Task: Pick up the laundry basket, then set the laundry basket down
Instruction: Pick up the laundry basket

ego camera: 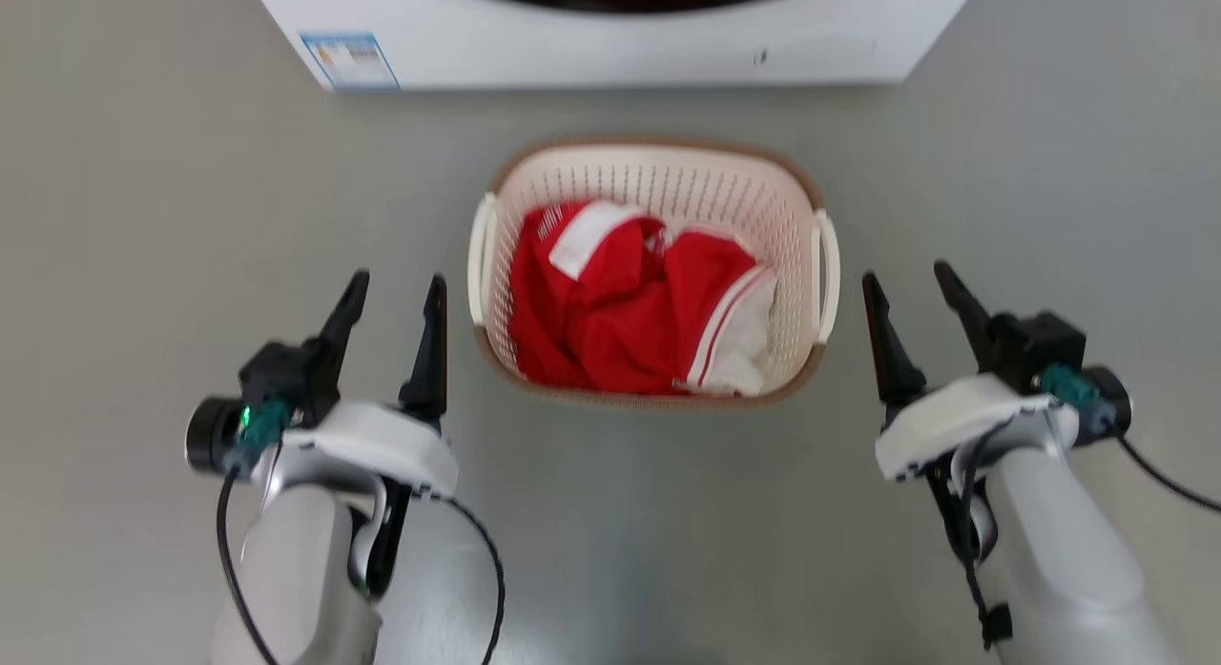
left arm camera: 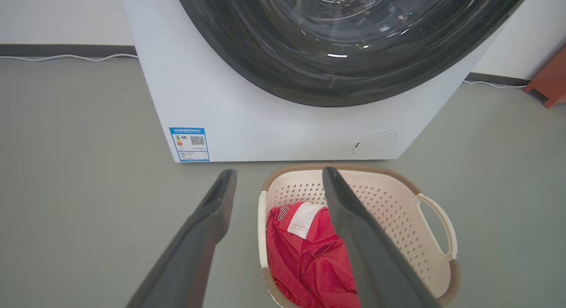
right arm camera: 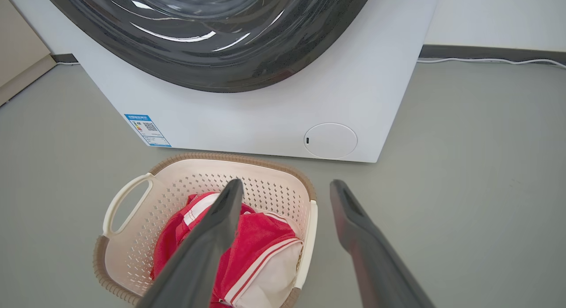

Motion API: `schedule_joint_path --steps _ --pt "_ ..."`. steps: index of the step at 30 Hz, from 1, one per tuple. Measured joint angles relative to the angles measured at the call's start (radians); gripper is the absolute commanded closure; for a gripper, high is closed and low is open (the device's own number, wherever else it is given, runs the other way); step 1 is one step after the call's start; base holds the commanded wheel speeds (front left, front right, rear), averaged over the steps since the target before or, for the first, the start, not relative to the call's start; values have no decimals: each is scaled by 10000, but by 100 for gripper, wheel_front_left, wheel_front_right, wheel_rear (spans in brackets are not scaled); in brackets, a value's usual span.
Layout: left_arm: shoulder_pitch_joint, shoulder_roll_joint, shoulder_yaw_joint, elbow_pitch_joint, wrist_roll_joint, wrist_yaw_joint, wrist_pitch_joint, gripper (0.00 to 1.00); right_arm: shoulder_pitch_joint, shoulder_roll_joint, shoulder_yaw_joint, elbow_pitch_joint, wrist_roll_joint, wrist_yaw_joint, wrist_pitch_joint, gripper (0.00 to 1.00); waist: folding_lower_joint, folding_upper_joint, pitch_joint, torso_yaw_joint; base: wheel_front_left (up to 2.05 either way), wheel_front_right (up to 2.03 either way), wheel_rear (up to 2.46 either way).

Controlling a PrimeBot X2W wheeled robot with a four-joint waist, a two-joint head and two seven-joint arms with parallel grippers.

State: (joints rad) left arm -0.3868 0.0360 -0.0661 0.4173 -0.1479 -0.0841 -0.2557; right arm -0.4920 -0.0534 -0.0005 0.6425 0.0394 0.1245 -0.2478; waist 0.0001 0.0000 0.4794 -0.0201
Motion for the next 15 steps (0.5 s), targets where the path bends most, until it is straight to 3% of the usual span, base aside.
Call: schedule_joint_path --steps 15 --pt "-2638 -27 -209 928 546 -13 -2 0 -2320 -42 -265 834 138 0 0 0 0 0 3032 -76 0 0 0"
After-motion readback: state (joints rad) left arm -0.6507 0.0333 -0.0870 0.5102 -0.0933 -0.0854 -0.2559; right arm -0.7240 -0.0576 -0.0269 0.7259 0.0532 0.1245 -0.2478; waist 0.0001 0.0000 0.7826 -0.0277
